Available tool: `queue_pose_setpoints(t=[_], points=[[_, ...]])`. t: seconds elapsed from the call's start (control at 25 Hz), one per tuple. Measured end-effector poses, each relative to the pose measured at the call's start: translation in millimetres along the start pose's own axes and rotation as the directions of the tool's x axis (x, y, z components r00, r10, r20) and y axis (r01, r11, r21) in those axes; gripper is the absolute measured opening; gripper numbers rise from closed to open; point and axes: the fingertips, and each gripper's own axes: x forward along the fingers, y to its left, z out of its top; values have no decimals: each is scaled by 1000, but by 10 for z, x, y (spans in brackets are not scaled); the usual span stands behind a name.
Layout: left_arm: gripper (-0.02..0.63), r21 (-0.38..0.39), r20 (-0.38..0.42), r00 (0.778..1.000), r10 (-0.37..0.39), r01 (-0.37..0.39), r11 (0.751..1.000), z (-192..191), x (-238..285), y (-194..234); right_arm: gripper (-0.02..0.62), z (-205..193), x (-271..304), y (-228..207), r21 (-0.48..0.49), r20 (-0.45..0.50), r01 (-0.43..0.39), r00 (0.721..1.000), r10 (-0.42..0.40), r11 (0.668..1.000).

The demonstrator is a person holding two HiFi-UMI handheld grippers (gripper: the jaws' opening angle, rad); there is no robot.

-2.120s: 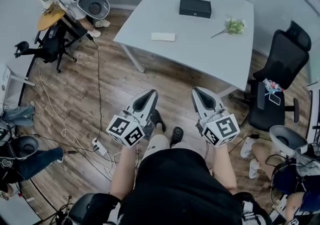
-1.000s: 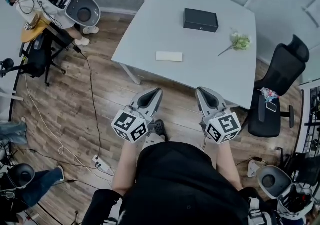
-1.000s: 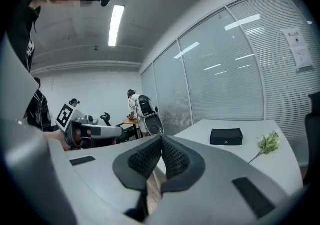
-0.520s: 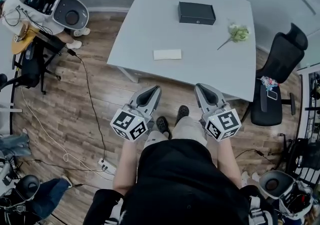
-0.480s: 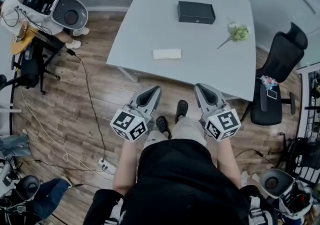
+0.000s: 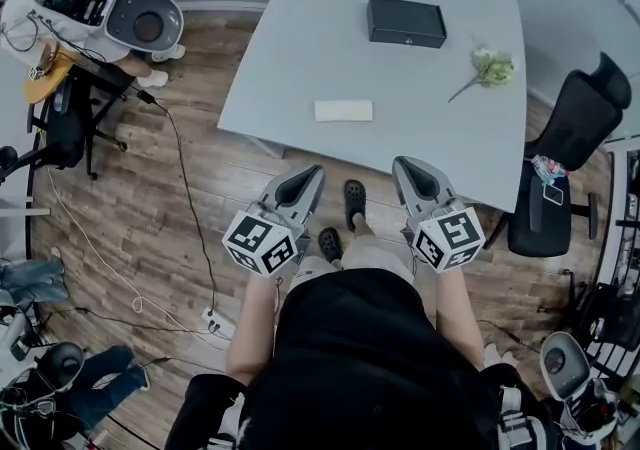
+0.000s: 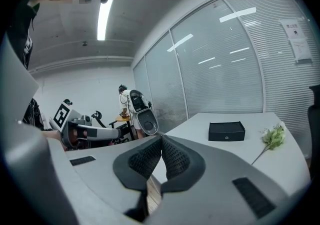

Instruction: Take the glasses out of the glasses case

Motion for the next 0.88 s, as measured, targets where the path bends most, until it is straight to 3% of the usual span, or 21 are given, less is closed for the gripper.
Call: queue_pose_setpoints(t=[0.52,0.88], points=[[25,24,-30,993,118,-117,993,427,623,556,17,334,831,-728,-20,-43,-70,997,69,997],[25,21,-56,981,186,-185,982,404,1114,746,17,300,1234,-1126,-77,-119,-150,983,140,986]])
